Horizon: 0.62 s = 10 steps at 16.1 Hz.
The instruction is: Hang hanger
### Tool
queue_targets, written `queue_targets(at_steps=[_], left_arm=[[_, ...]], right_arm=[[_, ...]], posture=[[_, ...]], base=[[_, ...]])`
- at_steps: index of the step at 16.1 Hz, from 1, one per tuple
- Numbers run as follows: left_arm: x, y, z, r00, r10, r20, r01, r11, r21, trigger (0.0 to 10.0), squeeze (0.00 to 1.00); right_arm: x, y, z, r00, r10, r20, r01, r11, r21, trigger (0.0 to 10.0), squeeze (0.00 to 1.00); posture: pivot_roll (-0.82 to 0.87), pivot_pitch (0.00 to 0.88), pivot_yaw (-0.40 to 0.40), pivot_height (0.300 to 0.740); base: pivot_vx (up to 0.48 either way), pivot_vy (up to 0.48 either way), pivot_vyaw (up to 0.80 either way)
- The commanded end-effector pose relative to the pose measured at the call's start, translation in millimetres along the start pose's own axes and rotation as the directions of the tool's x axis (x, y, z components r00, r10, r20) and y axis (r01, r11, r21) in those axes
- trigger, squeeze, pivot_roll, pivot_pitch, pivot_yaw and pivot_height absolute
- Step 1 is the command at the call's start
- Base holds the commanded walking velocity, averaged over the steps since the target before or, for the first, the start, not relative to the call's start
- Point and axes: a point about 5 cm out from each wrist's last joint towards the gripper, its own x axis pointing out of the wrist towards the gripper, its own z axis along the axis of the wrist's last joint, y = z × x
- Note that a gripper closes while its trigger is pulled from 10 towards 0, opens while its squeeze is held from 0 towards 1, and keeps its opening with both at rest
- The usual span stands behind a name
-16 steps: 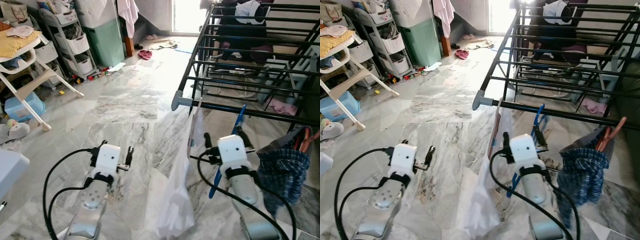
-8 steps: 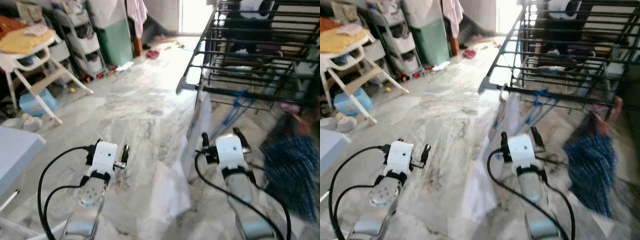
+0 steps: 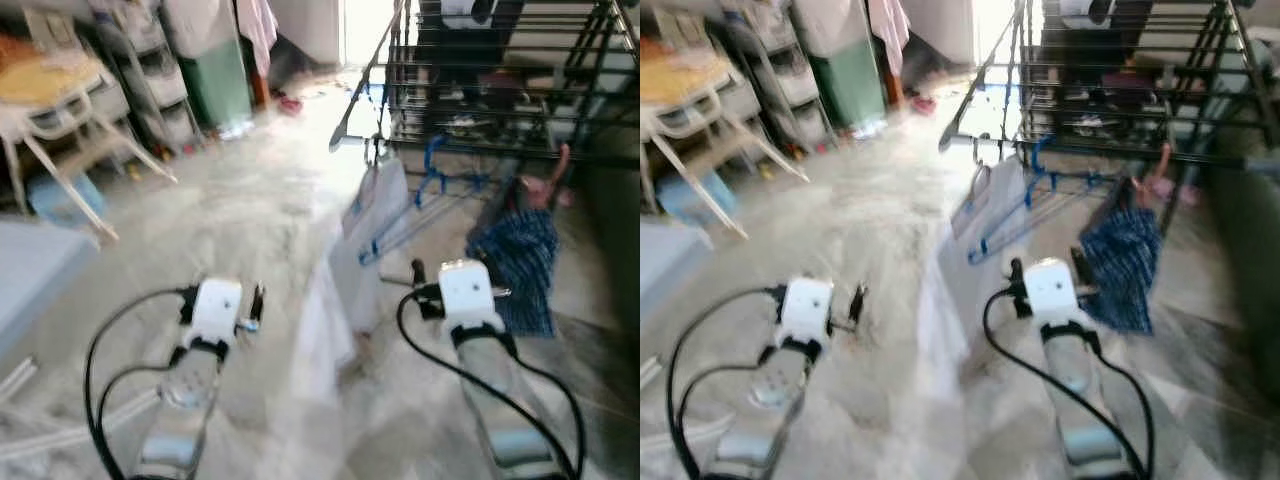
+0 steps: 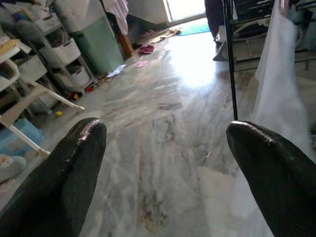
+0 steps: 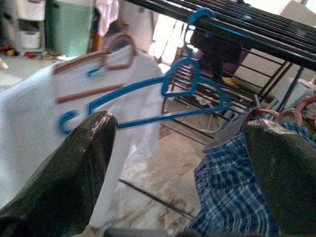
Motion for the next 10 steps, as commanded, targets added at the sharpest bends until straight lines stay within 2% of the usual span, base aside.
queue_targets(at_steps=[1,6,7,9,10], left_arm=[[0.0,6.5,-2,1.0,0.027,-0.004,-0.027,1.0,0.013,10.0,0.0],[-6.1,6.6,-9,0.994,0.111,-0.014,-0.111,0.994,-0.007,10.0,0.0],[-7.3,6.1,-10,0.993,0.121,-0.016,-0.121,0.993,-0.005,10.0,0.0],[-10.0,4.4,-13,0.994,0.11,-0.019,-0.11,0.994,-0.011,10.0,0.0],[-11.2,3.9,-14,0.995,0.098,-0.023,-0.099,0.995,-0.014,10.0,0.0]], right_arm=[[2.9,6.6,5,1.0,0.026,0.011,-0.026,1.0,0.012,10.0,0.0],[8.4,15.1,1,0.993,0.12,-0.025,-0.12,0.993,0.006,10.0,0.0],[9.8,17.4,0,0.993,0.117,-0.024,-0.118,0.993,-0.022,10.0,0.0],[10.4,24.5,1,0.986,0.163,-0.021,-0.163,0.986,0.027,10.0,0.0],[11.1,27.7,3,0.986,0.165,-0.011,-0.165,0.986,0.005,10.0,0.0]], posture=[[-0.12,0.0,0.09,0.74],[-0.08,0.0,-0.016,0.74],[-0.07,0.0,-0.024,0.74],[-0.06,0.0,-0.04,0.74],[-0.06,0.0,-0.022,0.74]], base=[[0.0,0.0,0.0],[0.0,0.0,0.0],[0.0,0.0,0.0],[0.0,0.0,0.0],[0.0,0.0,0.0]])
